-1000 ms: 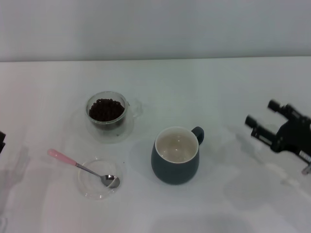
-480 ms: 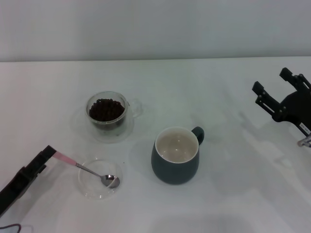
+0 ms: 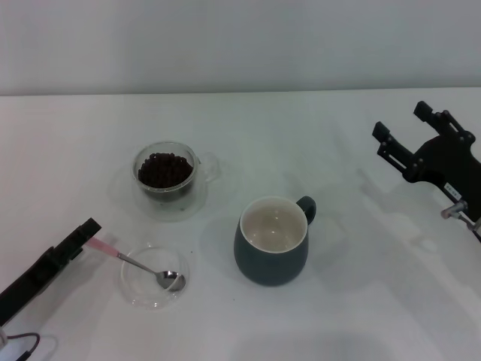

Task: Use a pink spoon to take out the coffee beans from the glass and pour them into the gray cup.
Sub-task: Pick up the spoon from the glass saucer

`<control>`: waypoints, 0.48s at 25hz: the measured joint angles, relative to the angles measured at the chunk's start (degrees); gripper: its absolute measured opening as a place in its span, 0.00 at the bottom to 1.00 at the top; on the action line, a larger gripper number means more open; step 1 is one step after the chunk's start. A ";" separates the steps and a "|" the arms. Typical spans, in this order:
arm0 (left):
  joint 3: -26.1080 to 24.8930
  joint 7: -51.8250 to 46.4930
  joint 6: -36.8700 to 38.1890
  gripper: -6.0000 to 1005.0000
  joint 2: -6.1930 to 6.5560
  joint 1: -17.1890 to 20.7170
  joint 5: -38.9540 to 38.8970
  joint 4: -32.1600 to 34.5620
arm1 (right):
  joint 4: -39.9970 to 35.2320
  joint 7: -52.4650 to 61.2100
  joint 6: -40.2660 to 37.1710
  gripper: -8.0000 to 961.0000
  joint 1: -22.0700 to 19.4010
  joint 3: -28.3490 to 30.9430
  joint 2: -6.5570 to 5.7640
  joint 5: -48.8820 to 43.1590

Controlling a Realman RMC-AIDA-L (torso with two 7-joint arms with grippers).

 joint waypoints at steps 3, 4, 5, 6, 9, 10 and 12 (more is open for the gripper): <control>0.00 -0.22 -0.13 0.87 -0.04 -0.31 0.99 0.46 | 0.37 0.00 1.39 0.86 0.40 0.02 0.26 0.02; 0.00 -0.36 -0.11 0.86 -0.09 -0.34 1.22 0.58 | 0.43 0.00 1.53 0.86 0.44 0.03 0.34 0.03; 0.00 -0.52 -0.02 0.85 -0.13 -0.36 1.27 0.63 | 0.53 0.00 1.60 0.86 0.45 0.04 0.38 0.10; 0.00 -0.66 0.08 0.84 -0.13 -0.36 1.36 0.56 | 0.73 0.00 1.63 0.86 0.45 0.04 0.41 0.25; -0.01 -0.65 0.07 0.80 -0.14 -0.13 1.66 0.58 | 1.19 0.00 1.64 0.86 0.37 0.11 0.41 1.17; -0.06 -0.53 0.02 0.79 -0.15 -0.01 1.69 0.67 | 1.20 0.03 1.64 0.86 0.31 0.14 0.41 1.29; -0.07 -0.20 -0.10 0.76 -0.14 0.12 1.74 0.83 | 1.23 0.16 1.65 0.86 0.20 0.15 0.40 1.39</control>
